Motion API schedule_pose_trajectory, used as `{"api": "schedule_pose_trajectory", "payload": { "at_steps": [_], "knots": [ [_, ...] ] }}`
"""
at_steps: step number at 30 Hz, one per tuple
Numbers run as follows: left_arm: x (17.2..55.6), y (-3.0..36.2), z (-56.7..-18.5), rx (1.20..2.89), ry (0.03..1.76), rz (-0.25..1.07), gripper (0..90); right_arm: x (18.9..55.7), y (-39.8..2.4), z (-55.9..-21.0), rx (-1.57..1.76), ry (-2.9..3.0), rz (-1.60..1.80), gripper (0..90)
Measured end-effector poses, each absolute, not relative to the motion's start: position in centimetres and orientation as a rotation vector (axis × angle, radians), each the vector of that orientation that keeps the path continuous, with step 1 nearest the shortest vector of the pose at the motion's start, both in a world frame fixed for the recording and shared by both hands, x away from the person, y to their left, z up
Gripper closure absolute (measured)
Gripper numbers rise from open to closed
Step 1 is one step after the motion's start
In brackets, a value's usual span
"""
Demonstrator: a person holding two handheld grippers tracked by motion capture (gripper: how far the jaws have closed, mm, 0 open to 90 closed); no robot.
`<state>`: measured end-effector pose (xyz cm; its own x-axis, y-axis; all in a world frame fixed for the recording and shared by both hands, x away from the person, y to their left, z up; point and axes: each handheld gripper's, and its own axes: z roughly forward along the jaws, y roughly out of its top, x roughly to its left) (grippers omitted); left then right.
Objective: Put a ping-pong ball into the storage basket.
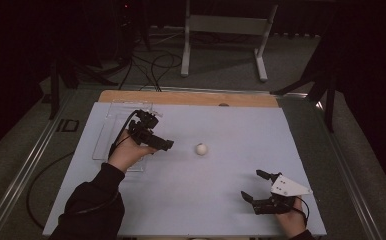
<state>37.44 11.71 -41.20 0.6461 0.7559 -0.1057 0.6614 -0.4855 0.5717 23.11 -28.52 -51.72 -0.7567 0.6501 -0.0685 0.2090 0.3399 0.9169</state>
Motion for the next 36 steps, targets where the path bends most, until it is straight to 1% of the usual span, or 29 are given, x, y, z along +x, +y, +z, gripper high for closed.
{"api": "schedule_pose_trajectory", "payload": {
  "at_steps": [9,10,18,24,36],
  "knots": [
    [37.2,10.6,-40.7,2.264,1.049,0.208,0.5,23.1,-28.5,-51.7,0.752,2.187,1.398,10.0],
    [37.0,10.1,-40.7,2.257,1.023,0.213,0.5,23.1,-28.5,-51.7,0.752,2.188,1.399,10.0],
    [36.6,8.7,-40.8,2.234,0.991,0.251,0.5,23.1,-28.5,-51.7,0.749,2.185,1.399,10.0],
    [36.5,7.7,-40.9,2.229,0.965,0.238,0.5,23.1,-28.5,-51.7,0.747,2.185,1.403,10.0],
    [36.6,5.8,-40.8,2.199,0.955,0.241,0.6,23.1,-28.5,-51.6,0.748,2.184,1.407,10.0]
  ]
}}
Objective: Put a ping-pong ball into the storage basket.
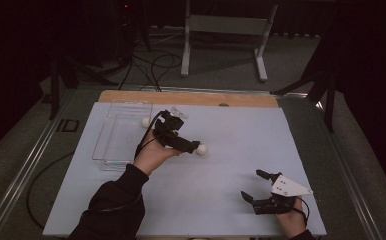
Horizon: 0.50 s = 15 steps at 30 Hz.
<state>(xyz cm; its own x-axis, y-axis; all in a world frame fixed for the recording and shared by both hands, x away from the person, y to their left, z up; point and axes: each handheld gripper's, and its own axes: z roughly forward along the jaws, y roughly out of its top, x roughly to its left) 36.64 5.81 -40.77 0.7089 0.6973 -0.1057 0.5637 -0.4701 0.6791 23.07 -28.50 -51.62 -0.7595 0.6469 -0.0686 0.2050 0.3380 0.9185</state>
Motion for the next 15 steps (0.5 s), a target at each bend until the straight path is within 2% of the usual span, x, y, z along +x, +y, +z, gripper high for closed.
{"api": "schedule_pose_trajectory", "payload": {
  "at_steps": [15],
  "knots": [
    [37.0,3.9,-41.6,2.182,0.940,0.218,0.6,23.0,-28.5,-51.6,0.747,2.185,1.409,10.0]
  ]
}}
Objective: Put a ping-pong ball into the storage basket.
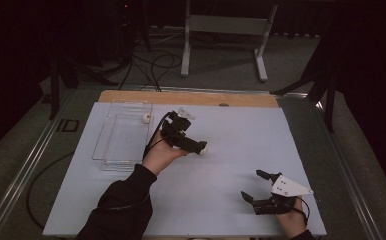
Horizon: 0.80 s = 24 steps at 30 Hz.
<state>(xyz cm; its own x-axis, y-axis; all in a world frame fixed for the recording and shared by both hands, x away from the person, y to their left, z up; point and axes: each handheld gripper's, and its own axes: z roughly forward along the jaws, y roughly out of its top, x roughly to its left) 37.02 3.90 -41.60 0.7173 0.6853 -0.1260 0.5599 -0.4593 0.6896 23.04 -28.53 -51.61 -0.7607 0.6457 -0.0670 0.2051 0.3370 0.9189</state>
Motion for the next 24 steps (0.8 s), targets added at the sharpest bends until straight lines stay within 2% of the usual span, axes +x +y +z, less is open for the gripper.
{"api": "schedule_pose_trajectory", "payload": {
  "at_steps": [24],
  "knots": [
    [37.5,1.6,-43.7,2.177,0.933,0.209,0.6,23.0,-28.6,-51.6,0.747,2.184,1.412,10.0]
  ]
}}
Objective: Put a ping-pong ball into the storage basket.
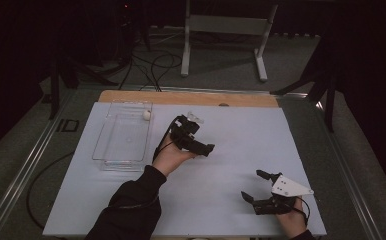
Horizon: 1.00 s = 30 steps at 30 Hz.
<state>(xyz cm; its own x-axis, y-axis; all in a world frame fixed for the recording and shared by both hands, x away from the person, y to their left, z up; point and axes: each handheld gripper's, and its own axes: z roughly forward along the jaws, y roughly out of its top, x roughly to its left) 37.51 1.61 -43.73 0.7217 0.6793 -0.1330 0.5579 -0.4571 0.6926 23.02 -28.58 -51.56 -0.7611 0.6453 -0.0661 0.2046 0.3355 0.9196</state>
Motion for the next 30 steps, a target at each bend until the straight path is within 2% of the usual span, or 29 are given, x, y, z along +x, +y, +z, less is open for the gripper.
{"api": "schedule_pose_trajectory", "payload": {
  "at_steps": [30],
  "knots": [
    [38.3,0.7,-49.0,2.217,0.870,0.231,1.8,23.0,-28.6,-51.5,0.746,2.183,1.413,10.0]
  ]
}}
